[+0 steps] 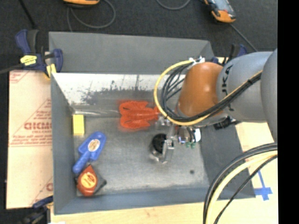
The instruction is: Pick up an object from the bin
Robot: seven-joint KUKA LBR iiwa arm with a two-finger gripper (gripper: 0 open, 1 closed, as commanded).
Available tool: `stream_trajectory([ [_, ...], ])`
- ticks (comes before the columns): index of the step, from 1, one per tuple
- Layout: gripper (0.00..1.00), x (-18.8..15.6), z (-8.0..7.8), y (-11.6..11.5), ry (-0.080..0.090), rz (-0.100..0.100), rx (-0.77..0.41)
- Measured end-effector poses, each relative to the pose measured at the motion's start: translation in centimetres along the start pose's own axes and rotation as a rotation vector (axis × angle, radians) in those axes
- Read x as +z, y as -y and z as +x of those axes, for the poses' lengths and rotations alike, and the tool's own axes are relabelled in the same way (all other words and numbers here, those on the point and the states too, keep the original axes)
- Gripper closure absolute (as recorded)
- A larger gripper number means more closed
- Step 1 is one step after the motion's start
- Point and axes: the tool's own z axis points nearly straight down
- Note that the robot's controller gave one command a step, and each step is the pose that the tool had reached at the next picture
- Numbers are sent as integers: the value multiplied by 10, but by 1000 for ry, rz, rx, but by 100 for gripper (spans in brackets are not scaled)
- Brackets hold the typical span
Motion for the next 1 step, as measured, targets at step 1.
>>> stream_trajectory([
  [1,100,17,16,14,-13,0,42],
])
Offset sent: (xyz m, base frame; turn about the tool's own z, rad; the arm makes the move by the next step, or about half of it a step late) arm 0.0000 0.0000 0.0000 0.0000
